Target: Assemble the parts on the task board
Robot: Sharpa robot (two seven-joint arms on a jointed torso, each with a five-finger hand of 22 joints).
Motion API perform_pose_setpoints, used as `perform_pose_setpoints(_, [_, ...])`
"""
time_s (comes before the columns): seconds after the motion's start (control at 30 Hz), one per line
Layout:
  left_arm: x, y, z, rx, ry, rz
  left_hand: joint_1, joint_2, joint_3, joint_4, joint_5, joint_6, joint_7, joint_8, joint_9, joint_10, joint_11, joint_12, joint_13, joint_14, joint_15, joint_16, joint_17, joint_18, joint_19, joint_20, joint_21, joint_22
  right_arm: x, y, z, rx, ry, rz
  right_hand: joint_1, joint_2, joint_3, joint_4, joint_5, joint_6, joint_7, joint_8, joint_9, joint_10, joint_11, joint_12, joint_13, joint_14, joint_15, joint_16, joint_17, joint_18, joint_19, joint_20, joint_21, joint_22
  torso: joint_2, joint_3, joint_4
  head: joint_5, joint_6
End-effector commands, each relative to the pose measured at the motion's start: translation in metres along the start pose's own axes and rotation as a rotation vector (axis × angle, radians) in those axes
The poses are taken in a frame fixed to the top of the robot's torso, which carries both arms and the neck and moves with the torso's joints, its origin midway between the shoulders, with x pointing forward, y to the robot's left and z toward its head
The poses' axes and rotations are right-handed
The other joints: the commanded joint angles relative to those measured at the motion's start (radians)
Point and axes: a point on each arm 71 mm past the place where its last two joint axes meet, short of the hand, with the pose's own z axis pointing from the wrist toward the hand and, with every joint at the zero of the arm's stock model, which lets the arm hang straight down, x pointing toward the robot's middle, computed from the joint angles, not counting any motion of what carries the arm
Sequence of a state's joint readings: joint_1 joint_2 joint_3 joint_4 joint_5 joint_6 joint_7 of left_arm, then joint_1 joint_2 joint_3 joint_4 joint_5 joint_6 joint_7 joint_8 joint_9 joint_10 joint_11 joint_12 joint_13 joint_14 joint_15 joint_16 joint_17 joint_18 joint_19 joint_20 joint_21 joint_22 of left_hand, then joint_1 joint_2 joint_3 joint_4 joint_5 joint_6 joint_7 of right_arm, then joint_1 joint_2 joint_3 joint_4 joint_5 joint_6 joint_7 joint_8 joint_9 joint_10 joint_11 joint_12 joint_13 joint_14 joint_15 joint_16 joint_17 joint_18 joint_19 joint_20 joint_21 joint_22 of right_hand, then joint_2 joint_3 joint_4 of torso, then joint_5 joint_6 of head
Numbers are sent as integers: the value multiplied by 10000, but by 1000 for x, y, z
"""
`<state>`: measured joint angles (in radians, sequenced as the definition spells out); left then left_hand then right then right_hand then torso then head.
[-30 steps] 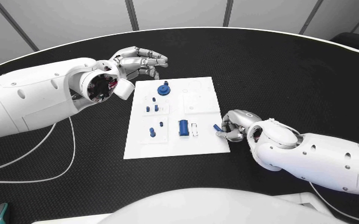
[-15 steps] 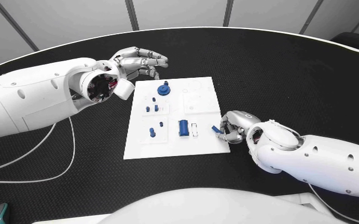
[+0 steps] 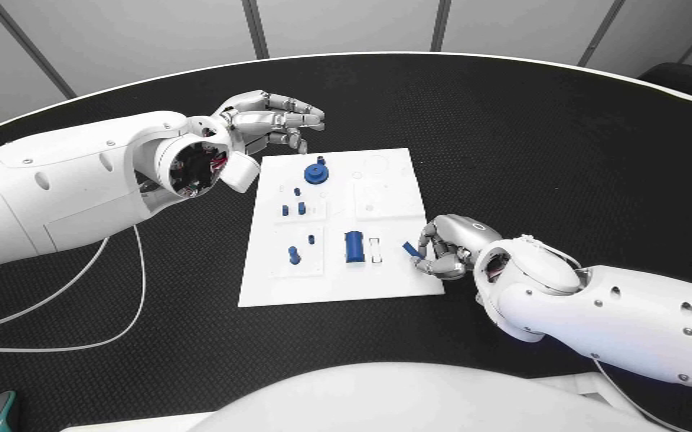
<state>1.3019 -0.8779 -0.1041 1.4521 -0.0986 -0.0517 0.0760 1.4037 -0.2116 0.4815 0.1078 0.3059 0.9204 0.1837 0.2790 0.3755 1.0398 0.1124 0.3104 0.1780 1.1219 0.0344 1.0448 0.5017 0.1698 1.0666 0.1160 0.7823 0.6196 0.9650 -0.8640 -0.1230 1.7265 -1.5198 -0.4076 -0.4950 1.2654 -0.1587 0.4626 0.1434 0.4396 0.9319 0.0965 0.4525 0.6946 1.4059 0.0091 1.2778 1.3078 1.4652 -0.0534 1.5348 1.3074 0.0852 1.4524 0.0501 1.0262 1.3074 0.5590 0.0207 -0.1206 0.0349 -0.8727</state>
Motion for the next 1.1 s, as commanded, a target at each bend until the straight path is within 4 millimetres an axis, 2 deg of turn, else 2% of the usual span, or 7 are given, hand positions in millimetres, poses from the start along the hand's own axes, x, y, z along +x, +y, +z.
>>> perform_pose_setpoints(0.03, [0, 0, 0, -5, 5, 0, -27, 69, 4, 75, 27, -93, -4, 34, -9, -74, 23, 33, -9, -92, 4, 30, -12, 145, 12, 50, -66, -9, 1, 6, -2, -135, 25, 143, -74, -2, 1586, -1533, 20, -9, -26, 41, -10, 28, 29, -35, 535, 892, -27, -12, 1888, 16, 38, -34, 38, 1455, 1, -4, 9, 1, 1])
perform_pose_setpoints(0.43, [1, 0, 1, -24, 33, 1, -26, 64, 2, 80, 28, -113, 5, 26, -14, -88, 30, 30, -12, -93, 7, 31, -15, 144, 15, 51, -70, -13, 7, 25, 7, -82, 640, 1268, -205, -13, 1573, -1524, 74, -13, -43, 62, 23, 43, 22, -20, 544, 895, -31, -6, 1900, 21, 33, -32, 6, 1453, 9, -23, 18, 21, 1])
perform_pose_setpoints(0.6, [2, 0, 1, -37, 51, 2, -26, 64, 2, 80, 28, -113, 5, 26, -14, -88, 30, 30, -12, -93, 7, 31, -15, 144, 15, 51, -70, -13, 10, 29, 16, 124, 925, 1651, -358, -43, 1529, -1496, 108, -22, -68, 75, 49, 51, 7, -13, 549, 894, -38, -9, 1896, 24, 31, -32, -9, 1451, 14, -18, 31, 16, 1])
perform_pose_setpoints(1.1, [3, 0, 3, -55, 89, 5, -16, 61, 4, 82, 30, -127, 10, 24, -18, -98, 34, 32, -15, -94, 11, 33, -17, 144, 18, 52, -75, -16, 12, 46, 33, 51, 993, 2094, -966, -47, 1384, -1236, 129, -9, -169, 80, 84, 115, -66, 63, 601, 899, -92, -3, 1909, 27, 44, -59, -20, 1446, 18, 7, 5, 62, 1])
